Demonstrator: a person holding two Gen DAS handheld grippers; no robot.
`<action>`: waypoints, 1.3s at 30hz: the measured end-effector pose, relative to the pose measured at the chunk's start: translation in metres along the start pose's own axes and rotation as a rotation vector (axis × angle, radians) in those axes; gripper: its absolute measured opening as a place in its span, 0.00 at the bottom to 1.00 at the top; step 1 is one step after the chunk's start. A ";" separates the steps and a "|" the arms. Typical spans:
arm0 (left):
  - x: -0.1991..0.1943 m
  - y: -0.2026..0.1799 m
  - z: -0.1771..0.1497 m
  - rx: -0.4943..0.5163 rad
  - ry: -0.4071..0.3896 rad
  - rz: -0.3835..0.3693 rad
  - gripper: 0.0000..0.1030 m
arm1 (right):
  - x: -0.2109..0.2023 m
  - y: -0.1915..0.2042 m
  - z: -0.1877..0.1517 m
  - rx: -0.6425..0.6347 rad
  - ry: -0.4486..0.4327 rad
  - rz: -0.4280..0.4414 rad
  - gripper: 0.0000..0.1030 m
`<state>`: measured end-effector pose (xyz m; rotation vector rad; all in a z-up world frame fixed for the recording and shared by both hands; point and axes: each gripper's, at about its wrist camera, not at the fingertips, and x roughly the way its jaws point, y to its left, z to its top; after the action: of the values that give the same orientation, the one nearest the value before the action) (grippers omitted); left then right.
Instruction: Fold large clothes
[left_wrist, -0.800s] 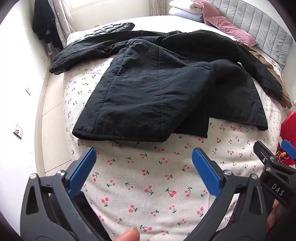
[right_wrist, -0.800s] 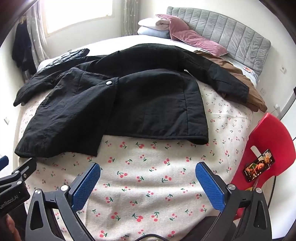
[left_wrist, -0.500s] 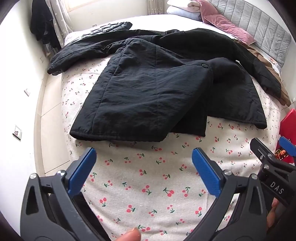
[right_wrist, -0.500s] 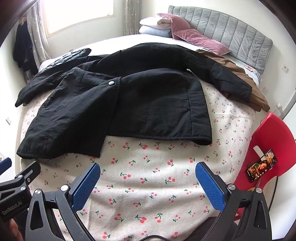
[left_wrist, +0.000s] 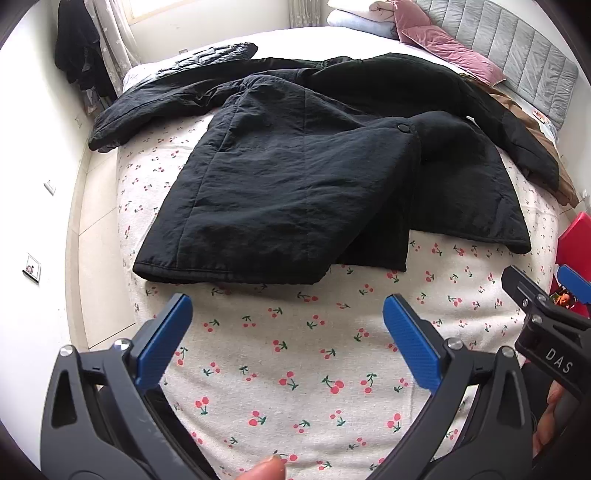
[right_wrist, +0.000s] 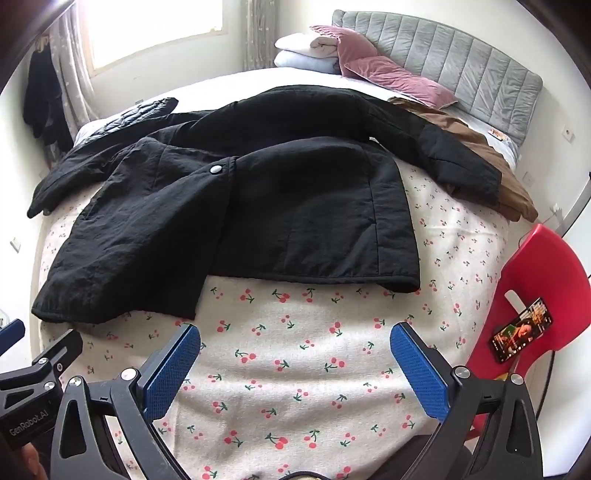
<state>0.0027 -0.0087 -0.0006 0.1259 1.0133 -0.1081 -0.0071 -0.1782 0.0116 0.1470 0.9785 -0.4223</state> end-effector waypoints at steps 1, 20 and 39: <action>0.000 0.000 0.000 0.001 -0.002 0.001 1.00 | 0.000 0.000 0.000 0.000 0.001 0.002 1.00; -0.002 -0.001 0.001 0.006 -0.004 0.012 1.00 | 0.000 -0.001 0.001 0.001 0.001 0.010 1.00; 0.001 0.003 0.001 -0.008 0.003 0.017 1.00 | 0.002 0.001 0.000 -0.007 0.012 0.018 1.00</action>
<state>0.0046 -0.0060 -0.0002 0.1273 1.0154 -0.0884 -0.0058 -0.1781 0.0105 0.1518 0.9894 -0.4021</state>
